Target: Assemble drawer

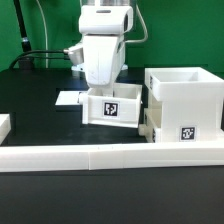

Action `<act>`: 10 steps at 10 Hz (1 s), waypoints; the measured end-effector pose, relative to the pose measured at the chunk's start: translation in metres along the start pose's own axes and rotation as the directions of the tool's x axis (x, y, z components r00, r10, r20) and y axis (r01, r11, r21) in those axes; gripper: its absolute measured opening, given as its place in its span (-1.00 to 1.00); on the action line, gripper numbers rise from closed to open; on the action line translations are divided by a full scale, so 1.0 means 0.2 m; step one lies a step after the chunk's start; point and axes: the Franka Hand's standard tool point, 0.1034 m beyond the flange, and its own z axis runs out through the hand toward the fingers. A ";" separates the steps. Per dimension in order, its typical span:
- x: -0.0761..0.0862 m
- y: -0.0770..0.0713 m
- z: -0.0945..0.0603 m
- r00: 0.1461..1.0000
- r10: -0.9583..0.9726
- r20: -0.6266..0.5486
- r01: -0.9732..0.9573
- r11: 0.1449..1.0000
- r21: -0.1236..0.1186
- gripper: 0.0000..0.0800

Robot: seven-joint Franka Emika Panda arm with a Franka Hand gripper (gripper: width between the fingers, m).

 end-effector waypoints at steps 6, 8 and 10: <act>0.01 0.00 0.02 0.998 -0.059 -0.010 0.059 0.998 0.008 -0.89; 0.01 -0.01 0.03 0.998 -0.054 -0.010 0.054 0.998 0.010 -0.89; 0.03 -0.02 0.04 0.998 -0.065 -0.010 0.065 0.998 0.015 -0.89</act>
Offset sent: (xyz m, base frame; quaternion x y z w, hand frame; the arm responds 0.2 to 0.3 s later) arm 0.0072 0.0140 0.0034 0.0020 0.0081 -0.0036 1.0000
